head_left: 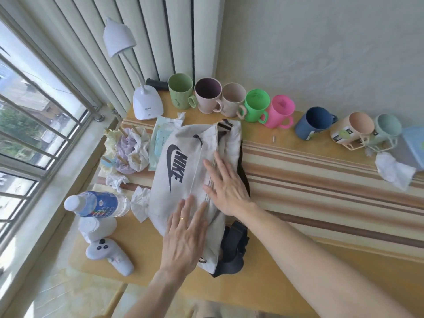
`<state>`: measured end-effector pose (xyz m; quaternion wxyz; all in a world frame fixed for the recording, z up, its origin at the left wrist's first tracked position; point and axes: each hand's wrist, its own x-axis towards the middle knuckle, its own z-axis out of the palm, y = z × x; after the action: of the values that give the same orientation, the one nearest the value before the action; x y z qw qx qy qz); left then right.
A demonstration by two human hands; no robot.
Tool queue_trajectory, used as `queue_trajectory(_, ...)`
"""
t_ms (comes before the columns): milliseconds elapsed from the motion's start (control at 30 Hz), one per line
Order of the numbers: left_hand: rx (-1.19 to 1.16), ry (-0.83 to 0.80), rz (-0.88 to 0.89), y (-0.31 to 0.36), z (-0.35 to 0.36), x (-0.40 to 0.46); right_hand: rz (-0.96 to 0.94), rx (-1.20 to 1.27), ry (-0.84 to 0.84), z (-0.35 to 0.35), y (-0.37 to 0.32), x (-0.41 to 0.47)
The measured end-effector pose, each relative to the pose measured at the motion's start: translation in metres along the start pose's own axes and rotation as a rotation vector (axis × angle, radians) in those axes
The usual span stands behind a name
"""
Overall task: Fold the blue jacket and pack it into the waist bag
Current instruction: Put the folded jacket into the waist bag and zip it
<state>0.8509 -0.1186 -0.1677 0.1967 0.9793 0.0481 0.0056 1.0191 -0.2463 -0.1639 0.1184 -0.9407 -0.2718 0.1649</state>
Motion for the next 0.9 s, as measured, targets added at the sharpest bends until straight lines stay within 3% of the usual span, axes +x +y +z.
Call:
queue_trajectory(167,0.066,-0.107,0.029,-0.010,0.014,-0.024,0.045,0.101,-0.102,0.012,-0.011,-0.065)
queue_trajectory(500,0.011,-0.192,-0.182,0.059,-0.024,-0.117,0.196,0.240,-0.101,0.007,-0.015,-0.320)
queue_trajectory(900,-0.031,-0.095,-0.186,0.166,-0.043,-0.382,0.233,0.399,0.117,0.042,-0.024,-0.619)
